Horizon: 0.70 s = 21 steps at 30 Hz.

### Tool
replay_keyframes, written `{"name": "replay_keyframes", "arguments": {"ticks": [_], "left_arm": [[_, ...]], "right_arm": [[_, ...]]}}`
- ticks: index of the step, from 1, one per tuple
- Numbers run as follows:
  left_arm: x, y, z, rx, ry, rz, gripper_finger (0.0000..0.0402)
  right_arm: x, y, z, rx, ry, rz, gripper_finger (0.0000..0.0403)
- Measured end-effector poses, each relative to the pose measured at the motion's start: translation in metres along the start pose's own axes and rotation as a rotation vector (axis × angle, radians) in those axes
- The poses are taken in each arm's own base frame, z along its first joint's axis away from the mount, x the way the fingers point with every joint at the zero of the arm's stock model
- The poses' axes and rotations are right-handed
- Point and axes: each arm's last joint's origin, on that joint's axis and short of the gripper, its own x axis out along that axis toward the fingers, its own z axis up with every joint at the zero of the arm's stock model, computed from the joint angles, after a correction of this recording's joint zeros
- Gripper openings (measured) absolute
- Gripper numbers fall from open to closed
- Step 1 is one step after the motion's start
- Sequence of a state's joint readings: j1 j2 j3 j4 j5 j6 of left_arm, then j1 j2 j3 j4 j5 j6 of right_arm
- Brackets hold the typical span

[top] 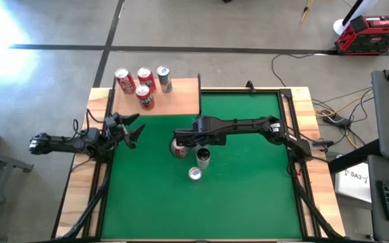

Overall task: Place canned beverage on shelf
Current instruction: Put the top white soda can on the shelf

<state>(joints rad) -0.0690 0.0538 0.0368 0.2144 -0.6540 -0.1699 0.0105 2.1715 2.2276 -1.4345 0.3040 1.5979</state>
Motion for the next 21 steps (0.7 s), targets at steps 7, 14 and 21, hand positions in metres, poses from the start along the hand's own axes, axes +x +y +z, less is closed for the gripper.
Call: {"name": "replay_keyframes", "arguments": {"ticks": [7,14,21], "left_arm": [[0.000,0.000,0.000,0.000,0.000,0.000,0.0302],[0.000,0.000,0.000,0.000,0.000,0.000,0.0302],[0.000,0.000,0.000,0.000,0.000,0.000,0.0302]], "right_arm": [[-0.028,0.002,0.015,-0.174,-0.018,0.076,0.0238],[-0.048,-0.006,0.034,-0.193,-0.026,0.115,0.0238],[-0.073,-0.019,0.055,-0.115,-0.043,0.175,0.0238]]}}
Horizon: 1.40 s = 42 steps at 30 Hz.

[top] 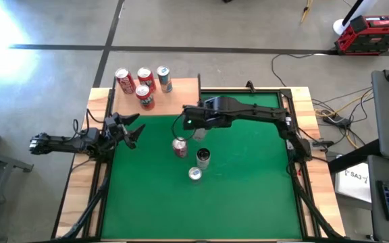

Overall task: Place canned beverage on shelf
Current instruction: Put the top white soda can on the shelf

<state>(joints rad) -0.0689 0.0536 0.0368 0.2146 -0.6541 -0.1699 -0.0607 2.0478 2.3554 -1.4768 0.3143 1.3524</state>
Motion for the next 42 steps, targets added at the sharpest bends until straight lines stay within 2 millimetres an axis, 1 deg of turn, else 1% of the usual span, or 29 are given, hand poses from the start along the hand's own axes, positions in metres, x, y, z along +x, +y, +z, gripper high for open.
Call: {"name": "replay_keyframes", "arguments": {"ticks": [3,7,10,13,17,24,26,28,31,35,42], "left_arm": [[0.000,0.000,0.000,0.000,0.000,0.000,0.0302],[0.000,0.000,0.000,0.000,0.000,0.000,0.0302],[0.000,0.000,0.000,0.000,0.000,0.000,0.0302],[0.000,0.000,0.000,0.000,0.000,0.000,0.0302],[0.000,0.000,0.000,0.000,0.000,0.000,0.0302],[0.000,0.000,0.000,0.002,0.002,0.000,0.0302],[0.000,0.000,0.000,0.001,0.001,0.000,0.0302],[0.000,0.000,0.000,0.001,0.002,0.000,0.0302],[0.000,0.000,0.000,0.002,0.002,0.001,0.0302],[0.000,0.000,0.000,0.002,0.002,0.000,0.0302],[0.000,0.000,0.000,0.002,0.002,0.000,0.0302]], "right_arm": [[-0.011,-0.004,0.007,0.024,-0.010,0.030,0.0238],[-0.020,-0.007,0.010,0.009,-0.021,0.053,0.0238],[-0.021,-0.008,0.009,-0.002,-0.018,0.051,0.0238],[-0.016,-0.006,0.006,-0.011,-0.010,0.037,0.0238],[-0.003,0.001,0.000,-0.021,-0.006,0.030,0.0238],[0.035,0.022,-0.012,-0.070,0.031,0.045,0.0238],[0.044,0.026,-0.015,-0.096,0.041,0.048,0.0248],[0.050,0.028,-0.016,-0.110,0.043,0.051,0.0258],[0.056,0.028,-0.016,-0.124,0.046,0.036,0.0262],[0.063,0.029,-0.017,-0.164,0.049,0.021,0.0257],[0.088,0.035,-0.022,-0.222,0.056,-0.003,0.0255]]}}
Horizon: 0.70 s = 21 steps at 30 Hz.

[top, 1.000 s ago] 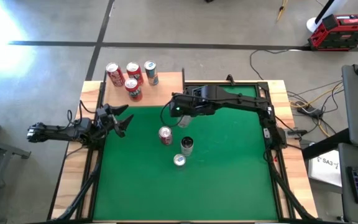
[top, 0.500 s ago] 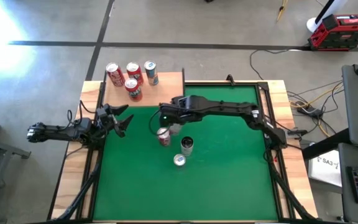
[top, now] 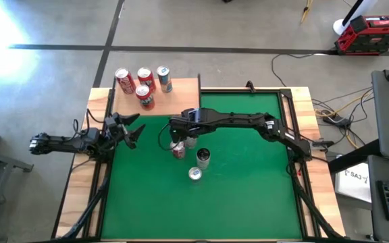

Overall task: Place canned beverage on shelf
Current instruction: Put the top white soda can on the shelf

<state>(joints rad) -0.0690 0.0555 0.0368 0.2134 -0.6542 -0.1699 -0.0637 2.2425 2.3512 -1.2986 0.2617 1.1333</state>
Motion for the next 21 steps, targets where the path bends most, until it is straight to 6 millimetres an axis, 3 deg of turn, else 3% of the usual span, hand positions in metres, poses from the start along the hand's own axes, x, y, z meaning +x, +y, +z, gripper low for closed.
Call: {"name": "replay_keyframes", "arguments": {"ticks": [7,21], "left_arm": [[0.000,0.000,0.000,0.000,0.000,0.000,0.0302],[0.000,0.000,0.000,0.000,0.000,0.000,0.0302]], "right_arm": [[0.013,0.006,0.000,-0.052,-0.011,0.020,0.0255],[0.017,0.011,0.002,-0.195,-0.041,0.044,0.0256]]}}
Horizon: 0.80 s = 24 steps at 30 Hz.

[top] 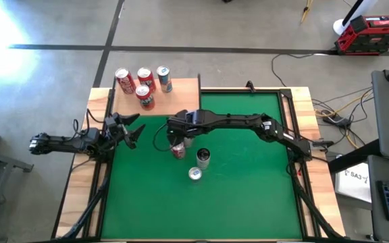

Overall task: Place canned beverage on shelf
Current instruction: Put the top white soda can on the shelf

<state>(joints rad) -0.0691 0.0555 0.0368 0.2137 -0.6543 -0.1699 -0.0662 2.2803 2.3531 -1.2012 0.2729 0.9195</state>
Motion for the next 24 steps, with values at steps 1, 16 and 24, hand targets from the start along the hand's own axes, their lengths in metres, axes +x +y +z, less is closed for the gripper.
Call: {"name": "replay_keyframes", "arguments": {"ticks": [1,16,24], "left_arm": [[0.0000,0.0000,0.0000,0.000,0.000,0.000,0.0302],[0.0000,0.0000,0.0000,0.000,0.000,0.000,0.0302],[0.0000,0.0000,0.0000,0.000,0.000,0.000,0.0302]], "right_arm": [[0.0000,0.0004,0.0003,-0.006,-0.003,0.004,0.0256],[-0.0002,0.0022,0.0023,-0.047,-0.031,0.016,0.0318],[-0.0082,0.0003,0.0018,-0.039,-0.018,0.020,0.0366]]}}
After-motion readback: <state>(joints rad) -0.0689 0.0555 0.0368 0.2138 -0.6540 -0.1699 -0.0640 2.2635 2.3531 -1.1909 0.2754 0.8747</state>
